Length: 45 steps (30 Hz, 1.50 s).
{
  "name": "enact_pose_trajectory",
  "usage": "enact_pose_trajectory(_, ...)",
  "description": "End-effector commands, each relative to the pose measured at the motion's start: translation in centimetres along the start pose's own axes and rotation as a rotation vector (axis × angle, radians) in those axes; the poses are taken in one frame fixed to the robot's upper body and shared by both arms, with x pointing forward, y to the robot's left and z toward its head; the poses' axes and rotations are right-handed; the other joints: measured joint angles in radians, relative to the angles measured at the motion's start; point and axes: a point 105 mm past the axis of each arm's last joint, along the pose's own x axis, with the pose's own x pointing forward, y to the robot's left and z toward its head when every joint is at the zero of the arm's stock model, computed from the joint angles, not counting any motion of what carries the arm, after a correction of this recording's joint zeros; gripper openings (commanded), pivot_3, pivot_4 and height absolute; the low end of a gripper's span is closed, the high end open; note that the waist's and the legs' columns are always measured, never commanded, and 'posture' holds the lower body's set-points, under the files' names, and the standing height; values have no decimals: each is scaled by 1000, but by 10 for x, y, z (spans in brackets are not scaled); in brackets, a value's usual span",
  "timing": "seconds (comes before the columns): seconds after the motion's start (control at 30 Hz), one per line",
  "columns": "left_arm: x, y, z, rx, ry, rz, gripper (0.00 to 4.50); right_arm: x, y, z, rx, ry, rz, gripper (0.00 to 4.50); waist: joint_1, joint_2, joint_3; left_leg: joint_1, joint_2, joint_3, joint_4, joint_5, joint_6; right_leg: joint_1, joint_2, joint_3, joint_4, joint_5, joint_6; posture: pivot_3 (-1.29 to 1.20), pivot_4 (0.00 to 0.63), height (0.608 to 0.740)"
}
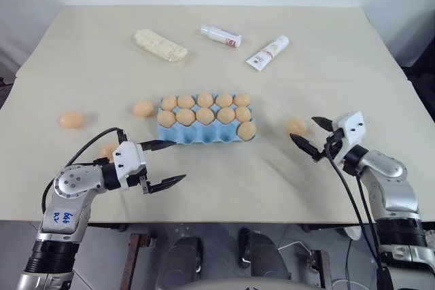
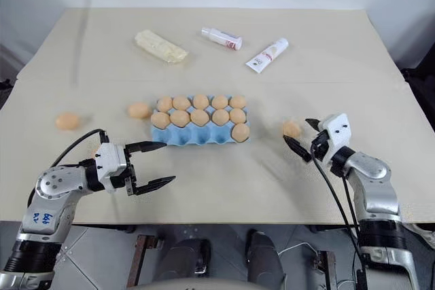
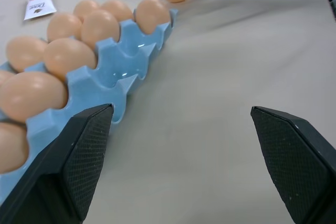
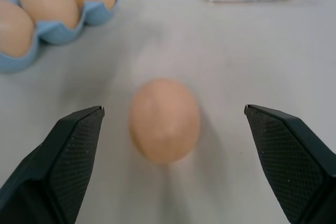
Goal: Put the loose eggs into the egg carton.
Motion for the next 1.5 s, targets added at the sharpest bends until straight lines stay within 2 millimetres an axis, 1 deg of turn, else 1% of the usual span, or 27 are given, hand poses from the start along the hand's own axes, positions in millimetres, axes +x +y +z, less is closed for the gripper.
enact_pose_trajectory(0.03, -10, 2, 10, 41, -3, 36, 4500, 3, -6, -1, -52, 4, 9, 3927, -2, 0, 0, 0, 0, 1, 0, -1, 0, 0, 0, 1, 0, 0, 0, 0, 150, 740)
enact_pose_trajectory(0.1, -12, 2, 10, 40, 2, 46, 4500, 5, -7, -3, -37, 4, 14, 3260, -2, 0, 0, -1, 0, 1, 0, -1, 1, -1, 0, 2, -1, 0, 0, 0, 150, 740)
enact_pose_trajectory(0.17, -17, 4, 9, 36, 7, 72, 4500, 8, -3, 1, -33, -19, 41, 2554, -4, 0, 0, 0, 0, 2, 0, -2, 2, -1, 0, 2, -1, 0, 0, 0, 150, 740)
enact_pose_trajectory(0.23, -22, 4, 8, 25, 15, 107, 4500, 13, 7, 8, -56, -52, 86, 1937, -11, 0, 0, 0, 0, 2, 0, -2, 2, -1, 0, 3, -1, 0, 0, 0, 150, 740)
enact_pose_trajectory(0.37, -30, 6, 4, 6, 24, 157, 4500, 20, 23, 23, -68, -107, 153, 1937, -23, 0, 0, 0, 1, 2, 0, -3, 1, -1, 0, 3, -1, 0, 0, 0, 150, 740)
enact_pose_trajectory(0.47, -37, 7, 1, 0, 41, 190, 4500, 26, 40, 33, -69, -137, 218, 1937, -23, 0, 0, 0, 1, 2, 0, -3, 1, -1, 0, 3, 0, 0, 0, 0, 150, 740)
enact_pose_trajectory(0.6, -48, 9, -3, -2, 63, 235, 4500, 35, 69, 55, -71, -204, 327, 1937, -23, 0, 0, 0, 2, 2, 0, -3, 0, -2, 0, 4, 0, 0, 0, 0, 150, 740)
enact_pose_trajectory(0.7, -58, 11, -3, -4, 77, 285, 4500, 47, 94, 68, -97, -211, 406, 1937, -25, 0, 0, 0, 2, 2, 0, -3, 0, -3, 0, 4, 0, 0, 0, 0, 150, 740)
enact_pose_trajectory(0.8, -67, 12, -4, -12, 84, 326, 4500, 58, 107, 77, -101, -216, 433, 1937, -23, 0, 0, -1, 2, 2, 0, -4, 0, -4, 0, 5, 0, -1, -1, 0, 150, 740)
enact_pose_trajectory(0.9, -74, 13, -6, -16, 93, 356, 4500, 69, 119, 77, -154, -193, 466, 1937, -22, 0, 0, -2, 2, 2, -1, -4, -1, -5, 0, 4, 0, -1, -2, 0, 150, 740)
enact_pose_trajectory(1.07, -76, 13, -5, -16, 87, 376, 4500, 80, 128, 73, -173, -168, 485, 1937, -22, 0, 0, -6, 2, 3, -1, -4, -1, -10, 0, 4, 0, -1, -2, 0, 150, 740)
enact_pose_trajectory(1.1, -75, 12, -5, -17, 85, 377, 4500, 82, 131, 74, -182, -170, 490, 2368, -23, 0, 0, -7, 2, 3, -1, -4, -1, -11, 0, 4, 0, -1, -2, 0, 150, 740)
enact_pose_trajectory(1.17, -75, 12, -5, -18, 83, 380, 4500, 86, 131, 76, -175, -173, 475, 2904, -25, 0, 0, -7, 2, 4, -1, -4, -1, -12, 0, 4, 0, -1, -2, 0, 150, 740)
enact_pose_trajectory(1.23, -75, 12, -4, -19, 81, 387, 4500, 85, 133, 82, -158, -196, 484, 3607, -27, 0, 0, -8, 2, 4, -1, -4, -1, -12, 0, 4, 1, -1, -2, 0, 150, 740)
enact_pose_trajectory(1.27, -77, 13, -3, -22, 76, 399, 4500, 81, 133, 86, -152, -213, 497, 3902, -28, 0, 0, -7, 2, 4, -1, -4, -1, -12, 0, 4, 1, -1, -2, 0, 150, 740)
enact_pose_trajectory(1.3, -79, 14, -3, -24, 73, 409, 4500, 77, 131, 88, -150, -221, 505, 4294, -28, 0, 0, -8, 2, 4, -1, -4, -1, -12, 0, 4, 1, -1, -2, 0, 150, 740)
enact_pose_trajectory(1.33, -82, 15, -2, -26, 71, 425, 4500, 71, 129, 87, -155, -222, 516, 4474, -28, 0, 0, -8, 2, 4, -1, -4, -1, -12, 0, 4, 1, -1, -2, 0, 150, 740)
enact_pose_trajectory(1.4, -87, 18, -1, -16, 76, 461, 4500, 61, 125, 84, -161, -219, 538, 4474, -28, 0, 0, -8, 2, 4, -1, -4, -1, -13, 0, 4, 1, -1, -2, 0, 150, 740)
enact_pose_trajectory(1.43, -94, 21, 0, -12, 79, 497, 4500, 49, 122, 82, -150, -226, 571, 4474, -25, 0, 0, -8, 3, 4, -1, -5, -1, -13, 0, 4, 1, -1, -2, 0, 150, 740)
enact_pose_trajectory(1.5, -106, 26, 3, -13, 86, 549, 4500, 33, 119, 79, -137, -236, 618, 4474, -20, 0, 0, -8, 2, 4, -1, -5, 0, -12, 0, 4, 0, -1, -2, 0, 150, 740)
